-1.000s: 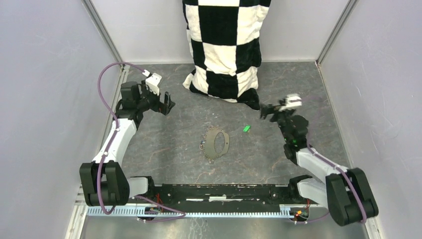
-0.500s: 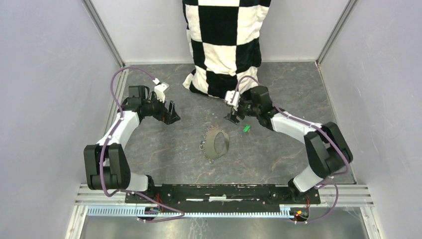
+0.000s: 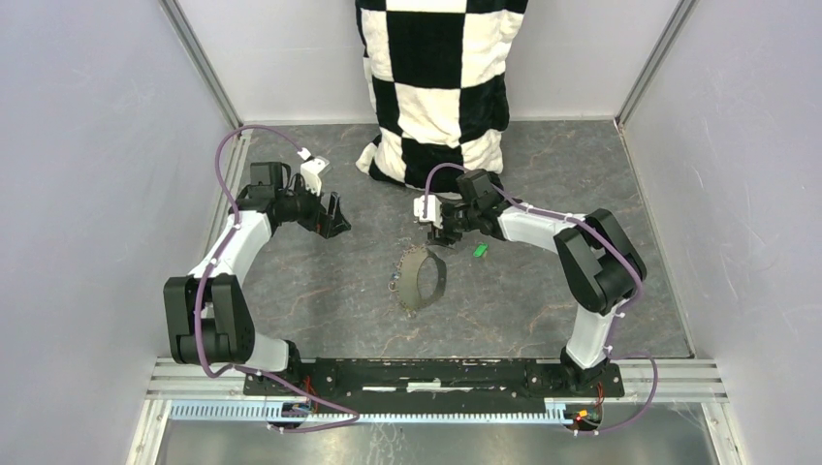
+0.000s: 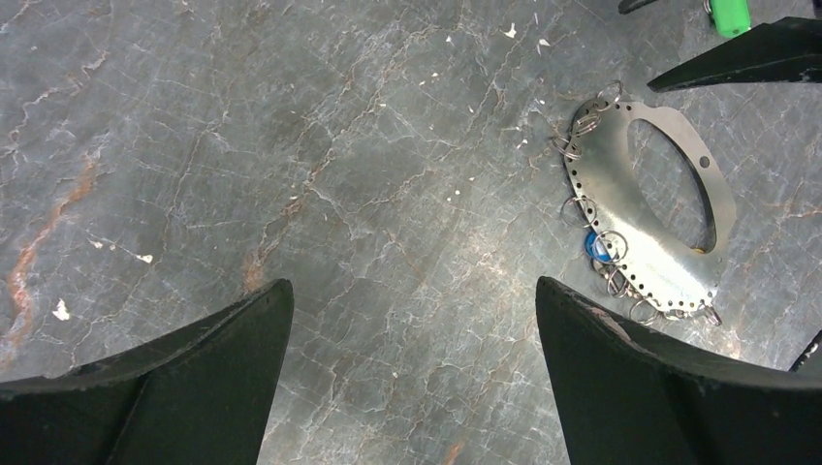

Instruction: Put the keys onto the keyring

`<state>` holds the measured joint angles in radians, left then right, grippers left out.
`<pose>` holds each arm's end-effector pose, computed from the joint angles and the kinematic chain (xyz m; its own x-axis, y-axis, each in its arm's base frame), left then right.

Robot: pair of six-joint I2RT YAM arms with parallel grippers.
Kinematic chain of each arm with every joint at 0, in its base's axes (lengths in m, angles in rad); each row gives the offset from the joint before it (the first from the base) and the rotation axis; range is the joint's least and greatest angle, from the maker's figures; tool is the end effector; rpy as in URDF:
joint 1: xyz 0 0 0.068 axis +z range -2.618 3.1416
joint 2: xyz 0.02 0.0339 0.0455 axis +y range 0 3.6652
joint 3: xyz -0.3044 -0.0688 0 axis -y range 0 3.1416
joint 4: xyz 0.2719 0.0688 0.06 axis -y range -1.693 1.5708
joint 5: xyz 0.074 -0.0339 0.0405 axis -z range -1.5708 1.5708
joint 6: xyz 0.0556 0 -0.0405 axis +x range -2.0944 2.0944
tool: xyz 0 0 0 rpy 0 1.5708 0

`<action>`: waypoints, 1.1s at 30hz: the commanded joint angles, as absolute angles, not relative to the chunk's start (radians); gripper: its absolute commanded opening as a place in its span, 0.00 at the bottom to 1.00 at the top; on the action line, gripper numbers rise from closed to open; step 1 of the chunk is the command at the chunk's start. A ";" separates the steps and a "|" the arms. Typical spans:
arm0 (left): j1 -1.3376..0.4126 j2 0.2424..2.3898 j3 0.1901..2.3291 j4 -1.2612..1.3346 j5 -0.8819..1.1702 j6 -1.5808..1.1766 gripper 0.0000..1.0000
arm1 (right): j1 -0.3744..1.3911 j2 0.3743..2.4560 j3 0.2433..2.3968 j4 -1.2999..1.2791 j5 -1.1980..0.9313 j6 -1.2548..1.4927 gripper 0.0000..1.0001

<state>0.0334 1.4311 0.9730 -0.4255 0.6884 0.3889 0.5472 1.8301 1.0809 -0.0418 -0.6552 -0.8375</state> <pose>0.3232 -0.0245 0.2581 -0.5720 0.2739 -0.7732 0.6418 0.7364 -0.2139 0.3419 0.2480 0.1825 0.1719 -0.5851 -0.7925 -0.9722 0.0292 -0.2324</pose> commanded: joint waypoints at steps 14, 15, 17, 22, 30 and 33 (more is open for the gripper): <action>0.034 1.402 1.026 -0.428 0.664 0.410 1.00 | 0.562 1.910 1.151 -0.081 -0.709 -0.917 0.47; 0.034 1.401 1.026 -0.427 0.663 0.408 1.00 | 0.563 1.913 1.155 -0.077 -0.706 -0.911 0.47; 0.034 1.399 1.028 -0.426 0.659 0.405 1.00 | 0.563 1.921 1.159 -0.072 -0.707 -0.904 0.46; 0.034 1.396 1.029 -0.427 0.647 0.400 1.00 | 0.562 1.936 1.159 -0.062 -0.707 -0.894 0.45; 0.033 1.389 1.031 -0.427 0.638 0.396 1.00 | 0.563 1.940 1.151 -0.045 -0.701 -0.888 0.37; 0.034 1.384 1.029 -0.426 0.633 0.396 1.00 | 0.564 1.940 1.145 -0.030 -0.707 -0.876 0.37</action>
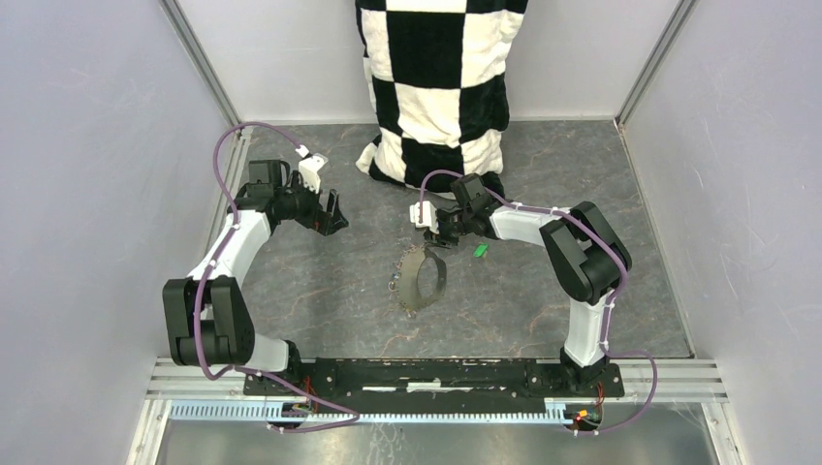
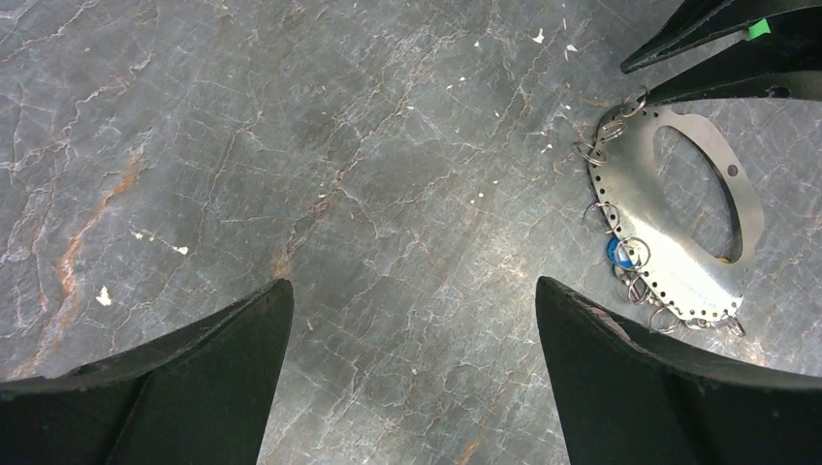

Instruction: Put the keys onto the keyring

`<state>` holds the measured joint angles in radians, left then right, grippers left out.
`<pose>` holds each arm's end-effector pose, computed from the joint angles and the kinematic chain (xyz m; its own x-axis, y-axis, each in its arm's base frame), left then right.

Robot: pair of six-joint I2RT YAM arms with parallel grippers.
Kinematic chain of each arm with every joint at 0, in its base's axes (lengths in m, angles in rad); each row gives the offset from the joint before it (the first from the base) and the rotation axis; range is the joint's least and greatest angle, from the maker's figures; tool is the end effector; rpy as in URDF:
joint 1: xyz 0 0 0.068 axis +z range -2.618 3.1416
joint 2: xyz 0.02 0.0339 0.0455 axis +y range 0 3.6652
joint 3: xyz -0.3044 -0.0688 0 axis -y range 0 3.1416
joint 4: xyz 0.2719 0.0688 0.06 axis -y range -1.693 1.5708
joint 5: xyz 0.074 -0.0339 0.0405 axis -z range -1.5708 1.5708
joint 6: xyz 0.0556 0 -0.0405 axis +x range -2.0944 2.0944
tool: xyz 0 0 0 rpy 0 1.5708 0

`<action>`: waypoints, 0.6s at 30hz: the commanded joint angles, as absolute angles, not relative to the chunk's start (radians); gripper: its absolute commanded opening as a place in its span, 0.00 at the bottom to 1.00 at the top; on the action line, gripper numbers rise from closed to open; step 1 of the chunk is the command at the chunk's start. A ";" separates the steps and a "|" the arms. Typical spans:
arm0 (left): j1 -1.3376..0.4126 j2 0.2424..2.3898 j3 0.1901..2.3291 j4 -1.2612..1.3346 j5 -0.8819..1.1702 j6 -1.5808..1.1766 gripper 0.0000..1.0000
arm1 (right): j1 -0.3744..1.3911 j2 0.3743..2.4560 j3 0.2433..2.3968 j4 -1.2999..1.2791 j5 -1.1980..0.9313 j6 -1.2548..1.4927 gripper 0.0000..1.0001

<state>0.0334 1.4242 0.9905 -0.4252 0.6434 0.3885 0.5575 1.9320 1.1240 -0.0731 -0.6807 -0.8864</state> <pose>0.3258 -0.0225 0.2651 -0.5621 0.2845 -0.7766 0.6244 0.7617 -0.1729 0.3493 0.2590 0.1527 0.1680 -0.6048 -0.7784 -0.9820 -0.0333 -0.1861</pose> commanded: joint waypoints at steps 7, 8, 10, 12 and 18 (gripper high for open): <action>0.034 1.380 1.032 -0.451 0.614 0.413 1.00 | 0.568 1.948 1.142 -0.032 -0.714 -0.870 0.36; 0.034 1.379 1.032 -0.452 0.612 0.414 1.00 | 0.567 1.948 1.144 -0.034 -0.713 -0.869 0.36; 0.035 1.377 1.032 -0.453 0.610 0.415 1.00 | 0.568 1.955 1.151 -0.049 -0.721 -0.871 0.36; 0.034 1.375 1.032 -0.453 0.609 0.417 1.00 | 0.569 1.962 1.159 -0.069 -0.730 -0.874 0.36; 0.034 1.375 1.039 -0.453 0.601 0.419 1.00 | 0.572 1.958 1.145 -0.085 -0.721 -0.884 0.32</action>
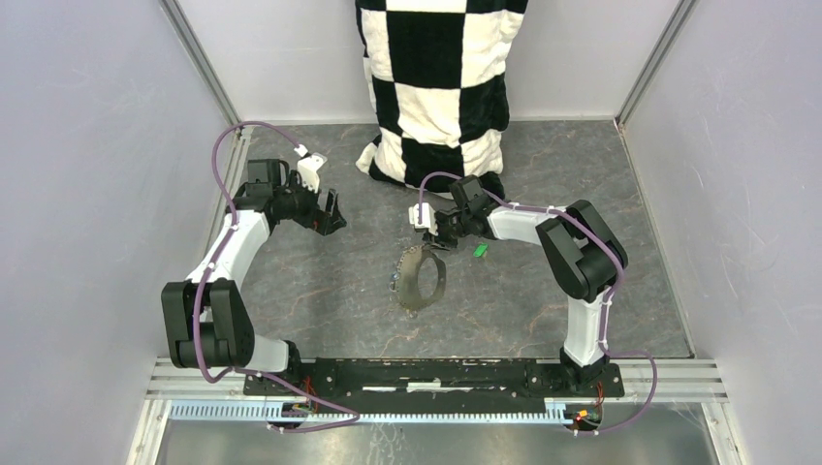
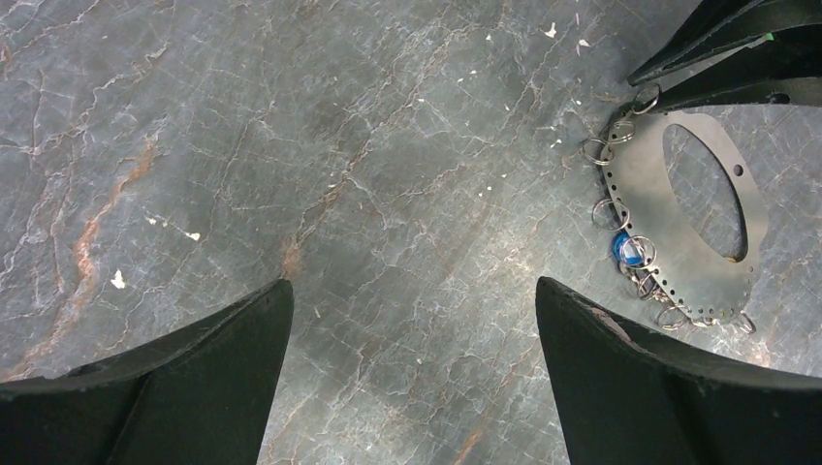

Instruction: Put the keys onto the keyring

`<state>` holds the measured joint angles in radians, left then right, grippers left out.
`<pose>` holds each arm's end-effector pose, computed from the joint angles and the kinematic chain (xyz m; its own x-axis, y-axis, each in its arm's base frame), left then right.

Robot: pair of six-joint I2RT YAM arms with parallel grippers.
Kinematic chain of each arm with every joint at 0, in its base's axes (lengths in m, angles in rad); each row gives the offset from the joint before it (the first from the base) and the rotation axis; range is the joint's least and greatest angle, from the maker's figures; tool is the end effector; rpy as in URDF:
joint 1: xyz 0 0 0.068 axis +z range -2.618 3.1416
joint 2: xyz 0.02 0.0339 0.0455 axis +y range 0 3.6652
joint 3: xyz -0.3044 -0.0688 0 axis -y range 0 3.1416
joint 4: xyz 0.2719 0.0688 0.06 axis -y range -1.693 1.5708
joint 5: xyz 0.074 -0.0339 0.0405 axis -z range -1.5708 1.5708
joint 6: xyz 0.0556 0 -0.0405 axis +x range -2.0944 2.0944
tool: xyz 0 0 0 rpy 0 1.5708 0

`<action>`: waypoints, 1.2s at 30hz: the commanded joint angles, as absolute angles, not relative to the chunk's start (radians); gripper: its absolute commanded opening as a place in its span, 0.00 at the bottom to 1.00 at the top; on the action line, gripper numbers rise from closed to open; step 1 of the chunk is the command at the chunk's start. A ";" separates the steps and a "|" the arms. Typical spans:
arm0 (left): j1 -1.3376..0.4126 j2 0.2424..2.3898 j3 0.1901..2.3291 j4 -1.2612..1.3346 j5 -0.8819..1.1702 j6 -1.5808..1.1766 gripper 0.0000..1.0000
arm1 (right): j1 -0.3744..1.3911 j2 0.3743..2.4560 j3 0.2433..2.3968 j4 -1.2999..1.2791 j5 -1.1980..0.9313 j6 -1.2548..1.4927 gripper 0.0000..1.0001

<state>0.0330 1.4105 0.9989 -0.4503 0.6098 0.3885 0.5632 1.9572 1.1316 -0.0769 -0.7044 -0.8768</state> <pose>0.3233 -0.0212 0.2694 -0.5712 0.2918 -0.7672 0.6072 0.7791 -0.1557 0.3488 0.2628 0.1450 0.1491 -0.5986 -0.7870 -0.9874 -0.0470 -0.1512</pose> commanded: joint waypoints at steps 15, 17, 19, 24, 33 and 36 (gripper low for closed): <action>0.018 1.333 1.121 -0.609 0.713 0.500 1.00 | 0.605 1.726 1.016 0.138 -0.665 -0.657 0.01; 0.011 1.300 1.140 -0.659 0.760 0.541 1.00 | 0.638 1.664 1.012 0.119 -0.617 -0.617 0.01; -0.031 1.261 1.157 -0.716 0.810 0.598 1.00 | 0.684 1.614 1.016 0.095 -0.554 -0.563 0.01; -0.123 1.176 1.219 -0.926 0.855 0.763 1.00 | 0.782 1.516 1.054 0.025 -0.443 -0.420 0.01; -0.262 1.034 1.222 -0.991 0.946 0.821 0.95 | 0.905 1.342 1.095 0.028 -0.415 -0.320 0.01; -0.276 0.976 1.195 -0.977 0.960 0.860 0.91 | 0.935 1.300 1.084 0.060 -0.419 -0.269 0.01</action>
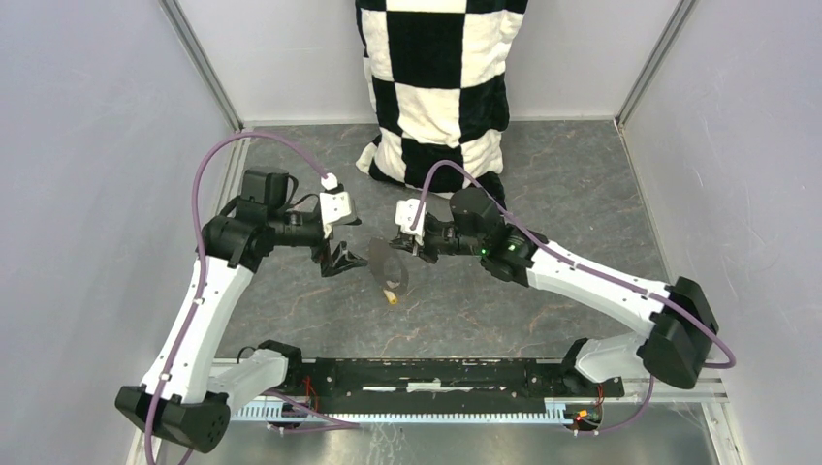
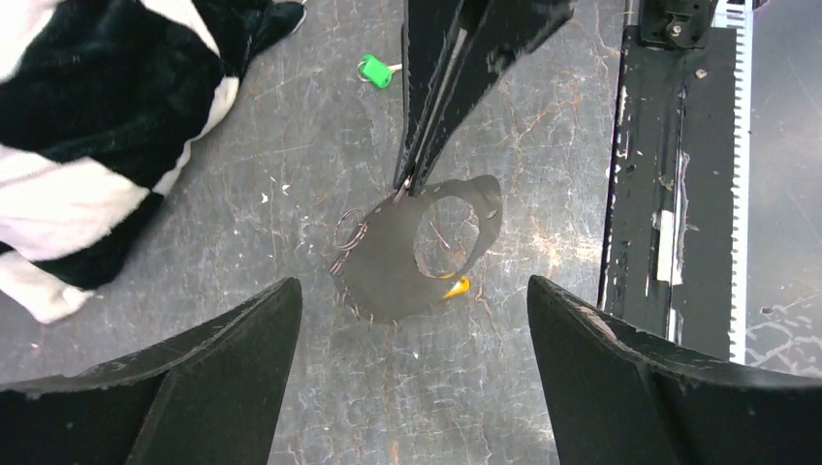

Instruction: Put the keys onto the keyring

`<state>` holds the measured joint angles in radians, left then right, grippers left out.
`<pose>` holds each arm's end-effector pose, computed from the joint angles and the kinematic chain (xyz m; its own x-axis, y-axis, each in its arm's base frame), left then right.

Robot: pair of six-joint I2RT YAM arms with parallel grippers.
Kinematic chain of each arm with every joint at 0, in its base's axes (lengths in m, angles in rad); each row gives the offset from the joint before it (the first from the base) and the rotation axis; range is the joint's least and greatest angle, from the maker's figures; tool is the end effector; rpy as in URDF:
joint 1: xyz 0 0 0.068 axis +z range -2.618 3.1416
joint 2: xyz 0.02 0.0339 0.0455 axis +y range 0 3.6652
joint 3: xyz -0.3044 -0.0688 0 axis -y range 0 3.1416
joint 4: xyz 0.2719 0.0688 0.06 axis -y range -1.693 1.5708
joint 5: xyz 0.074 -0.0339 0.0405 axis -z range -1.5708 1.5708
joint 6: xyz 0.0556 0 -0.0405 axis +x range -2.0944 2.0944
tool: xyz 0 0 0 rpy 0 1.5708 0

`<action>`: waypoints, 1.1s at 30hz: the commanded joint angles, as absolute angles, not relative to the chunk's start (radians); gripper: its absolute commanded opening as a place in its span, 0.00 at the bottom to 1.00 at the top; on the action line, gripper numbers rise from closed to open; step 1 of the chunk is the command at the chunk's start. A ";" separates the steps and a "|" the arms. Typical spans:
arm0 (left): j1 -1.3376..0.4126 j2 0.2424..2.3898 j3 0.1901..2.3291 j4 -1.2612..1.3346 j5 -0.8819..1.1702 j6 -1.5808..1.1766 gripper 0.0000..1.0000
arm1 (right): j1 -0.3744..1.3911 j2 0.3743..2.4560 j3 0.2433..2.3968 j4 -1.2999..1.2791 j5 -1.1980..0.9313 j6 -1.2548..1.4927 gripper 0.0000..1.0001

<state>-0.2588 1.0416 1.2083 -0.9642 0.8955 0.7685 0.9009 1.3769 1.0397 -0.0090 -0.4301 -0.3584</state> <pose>0.1827 -0.0933 0.4027 -0.0198 0.4547 -0.8904 0.9748 0.2069 0.0839 0.2022 0.2926 0.3366 0.1380 -0.3392 -0.9305 -0.9692 0.1473 -0.1975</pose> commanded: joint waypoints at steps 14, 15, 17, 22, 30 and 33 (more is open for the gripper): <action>-0.310 0.926 1.169 -0.915 1.017 0.835 0.64 | 1.092 1.271 1.090 0.163 -0.310 -0.181 0.01; -0.311 0.925 1.171 -0.935 1.017 0.852 0.62 | 1.095 1.272 1.096 0.160 -0.297 -0.180 0.01; -0.313 0.922 1.172 -0.970 1.017 0.880 0.59 | 1.101 1.272 1.099 0.160 -0.284 -0.179 0.00; -0.314 0.905 1.164 -1.018 1.010 0.926 0.41 | 1.104 1.280 1.111 0.155 -0.248 -0.167 0.00; -0.316 0.911 1.158 -1.020 1.005 0.960 0.40 | 1.106 1.286 1.112 0.174 -0.306 -0.149 0.01; -0.316 0.916 1.163 -1.012 0.986 0.963 0.43 | 1.106 1.284 1.108 0.176 -0.325 -0.155 0.00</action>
<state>-0.3111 0.9134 1.1557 -1.0153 0.9802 0.9043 1.0985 1.2934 1.0611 0.1040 -0.2840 -0.1688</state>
